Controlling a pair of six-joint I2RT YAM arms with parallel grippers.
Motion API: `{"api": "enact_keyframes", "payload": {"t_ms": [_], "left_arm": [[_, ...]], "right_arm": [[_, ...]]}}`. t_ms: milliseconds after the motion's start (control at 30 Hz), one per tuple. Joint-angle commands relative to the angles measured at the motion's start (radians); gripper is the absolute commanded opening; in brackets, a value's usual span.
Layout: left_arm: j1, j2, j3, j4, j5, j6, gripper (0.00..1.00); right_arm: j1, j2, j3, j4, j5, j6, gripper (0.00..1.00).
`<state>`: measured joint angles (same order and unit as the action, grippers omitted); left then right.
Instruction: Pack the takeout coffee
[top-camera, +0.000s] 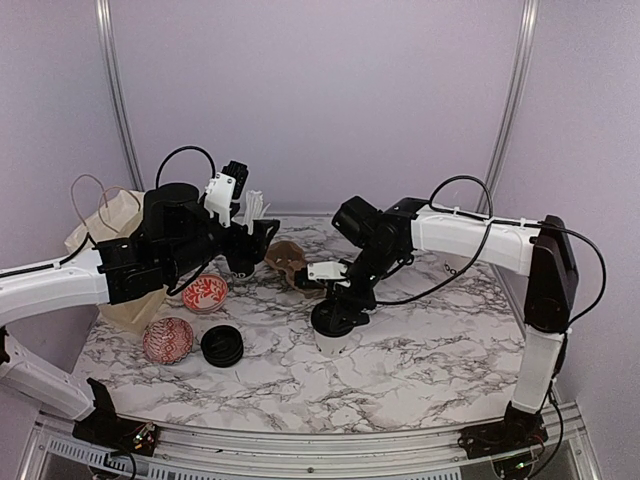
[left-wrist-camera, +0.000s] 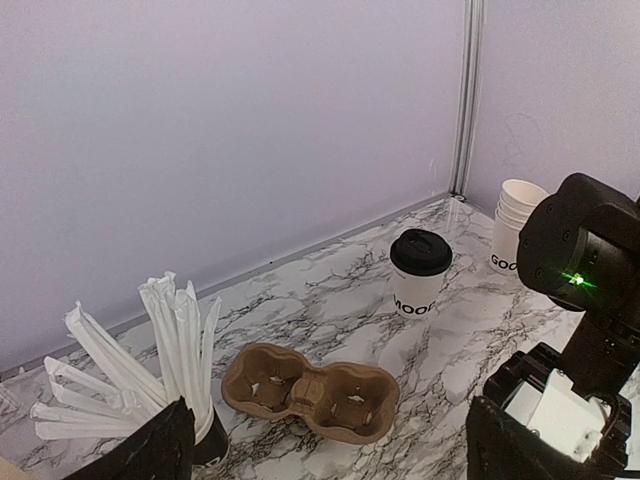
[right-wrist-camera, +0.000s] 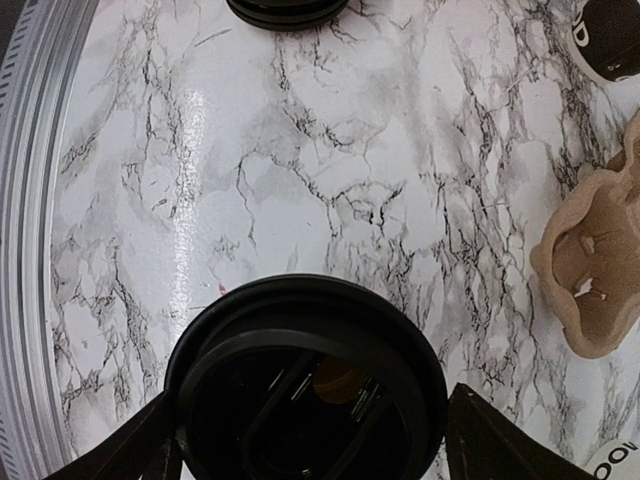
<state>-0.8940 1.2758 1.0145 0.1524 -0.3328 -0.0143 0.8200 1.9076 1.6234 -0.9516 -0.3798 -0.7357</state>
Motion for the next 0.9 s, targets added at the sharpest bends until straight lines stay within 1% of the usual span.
{"api": "enact_keyframes", "payload": {"t_ms": [0,67,100,200,333,467,633,867], "left_arm": [[0.000,0.011,0.035,-0.003,0.009,0.010,0.95],[0.001,0.011,0.037,-0.006,0.007,0.010,0.95],[0.001,0.011,0.038,-0.007,0.005,0.034,0.95],[0.001,0.010,0.039,-0.010,0.005,0.040,0.95],[0.001,0.009,0.041,-0.013,0.008,0.041,0.95],[0.001,0.009,0.045,-0.018,0.014,0.042,0.94],[0.001,0.012,0.054,-0.033,0.018,0.045,0.94],[0.001,0.020,0.061,-0.043,0.020,0.044,0.93]], "right_arm": [[0.009,-0.025,-0.001,0.002,0.029,0.026,0.83],[0.009,-0.038,-0.001,0.002,0.037,0.036,0.81],[0.008,-0.045,-0.003,0.002,0.041,0.040,0.80],[-0.005,-0.072,-0.003,0.001,0.046,0.056,0.79],[-0.065,-0.116,-0.008,-0.013,0.037,0.070,0.79],[-0.191,-0.155,-0.014,-0.029,0.020,0.077,0.79],[-0.344,-0.181,-0.019,-0.036,0.049,0.081,0.78],[-0.521,-0.153,0.036,-0.029,0.099,0.108,0.77]]}}
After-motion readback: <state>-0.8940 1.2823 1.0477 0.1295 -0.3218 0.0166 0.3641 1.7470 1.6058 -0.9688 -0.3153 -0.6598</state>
